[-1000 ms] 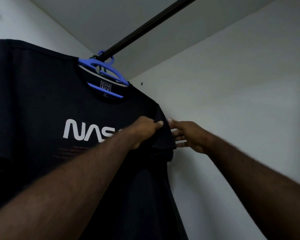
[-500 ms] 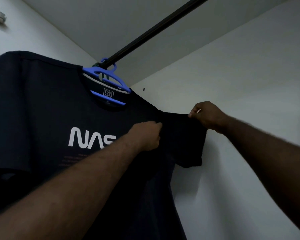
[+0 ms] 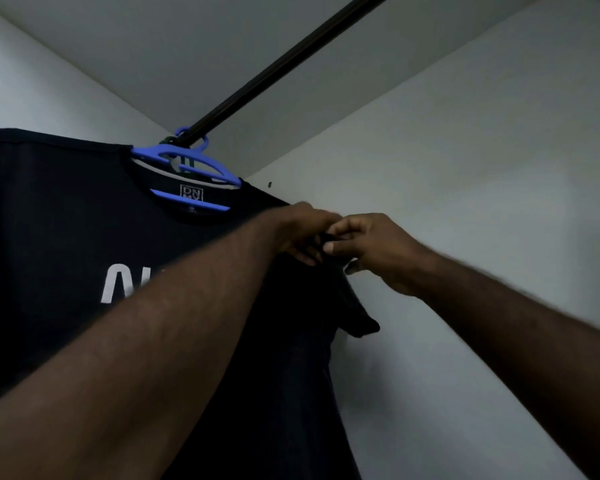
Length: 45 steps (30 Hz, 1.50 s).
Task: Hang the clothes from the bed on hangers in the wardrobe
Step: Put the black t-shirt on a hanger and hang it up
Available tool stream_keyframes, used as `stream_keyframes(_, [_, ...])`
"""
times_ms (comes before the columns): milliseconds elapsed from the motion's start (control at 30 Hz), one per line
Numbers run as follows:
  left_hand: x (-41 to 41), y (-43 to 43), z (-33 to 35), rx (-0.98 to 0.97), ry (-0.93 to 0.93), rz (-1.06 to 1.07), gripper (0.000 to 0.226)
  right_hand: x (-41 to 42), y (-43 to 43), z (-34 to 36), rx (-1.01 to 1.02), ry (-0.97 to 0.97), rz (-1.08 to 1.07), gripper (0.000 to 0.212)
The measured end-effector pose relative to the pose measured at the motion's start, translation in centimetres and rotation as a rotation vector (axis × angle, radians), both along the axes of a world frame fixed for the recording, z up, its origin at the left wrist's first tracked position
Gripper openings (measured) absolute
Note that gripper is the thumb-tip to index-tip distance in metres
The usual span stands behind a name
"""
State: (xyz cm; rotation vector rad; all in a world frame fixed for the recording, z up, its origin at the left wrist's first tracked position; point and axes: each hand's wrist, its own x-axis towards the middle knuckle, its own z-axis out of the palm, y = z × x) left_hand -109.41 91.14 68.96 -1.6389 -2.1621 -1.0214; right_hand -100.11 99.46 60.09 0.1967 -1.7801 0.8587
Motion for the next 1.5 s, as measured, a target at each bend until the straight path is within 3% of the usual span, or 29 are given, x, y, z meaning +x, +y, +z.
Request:
stream_keyframes(67, [0.4, -0.4, 0.0, -0.004, 0.058, 0.07, 0.014, -0.2, -0.8, -1.6, 0.013, 0.032, 0.026, 0.012])
stream_keyframes(100, [0.3, -0.5, 0.0, 0.021, 0.06, 0.091, 0.013, -0.2, -0.9, -2.7, 0.011, 0.112, 0.01, 0.011])
stream_keyframes(200, [0.0, -1.4, -0.2, 0.101, 0.004, 0.054, 0.047, -1.4, 0.0, -7.9, -0.075, 0.403, -0.138, 0.016])
stream_keyframes(300, [-0.4, -2.2, -0.5, 0.152, -0.025, -0.051, 0.069, -4.4, 0.5, -13.3, -0.228, 0.306, -0.159, 0.052])
stream_keyframes(367, [-0.6, -2.8, -0.6, 0.16, 0.016, -0.04, 0.053, -6.3, 0.6, -14.5, -0.348, 0.195, -0.11, 0.07])
stream_keyframes(467, [-0.8, -3.9, -0.9, 0.189, 0.047, -0.005, 0.027, -7.8, 0.5, -12.7, -0.443, 0.138, 0.078, 0.078])
stream_keyframes(533, [-0.9, -4.6, -1.0, 0.219, 0.029, -0.023, 0.022, -8.9, 0.4, -11.1, -0.404, 0.156, 0.105, 0.073])
stream_keyframes(600, [-1.0, -5.6, -1.1, 0.242, 0.018, -0.029, 0.021, -9.8, 0.5, -10.2, -0.286, 0.215, -0.07, 0.052])
stream_keyframes(667, [-1.8, -6.6, -1.1, 0.208, 0.212, 0.094, 0.023, -10.0, 0.9, -10.0, -0.139, 0.273, -0.35, 0.038])
stream_keyframes(733, [-3.1, -7.6, -1.8, 0.091, 0.508, 0.281, 0.022, -9.9, 2.2, -10.2, -0.107, 0.281, -0.483, 0.046])
stream_keyframes(900, [-6.0, -8.3, -4.0, 0.006, 0.738, 0.498, 0.013, -10.3, 3.0, -10.8, -0.232, 0.261, -0.292, 0.05])
stream_keyframes(1000, [-6.4, -9.1, -5.3, -0.035, 0.803, 0.551, 0.026, -11.0, 3.0, -11.1, -0.341, 0.182, -0.051, 0.054])
stream_keyframes(1200, [-4.4, -13.3, -8.0, -0.185, 0.944, 0.682, 0.037, -11.1, 1.6, -11.1, -0.413, -0.039, 0.108, 0.067])
stream_keyframes(1300, [-2.9, -16.2, -10.1, -0.183, 0.986, 0.656, 0.029, -11.1, 1.2, -12.2, -0.478, -0.203, 0.121, 0.059])
stream_keyframes(1433, [-1.4, -20.4, -12.9, -0.19, 0.959, 0.639, 0.029, -11.0, 1.5, -14.2, -0.433, -0.303, 0.03, 0.015])
stream_keyframes(1500, [-0.6, -22.6, -14.1, -0.192, 0.912, 0.634, 0.026, -10.8, 1.9, -15.1, -0.423, -0.261, -0.027, 0.019])
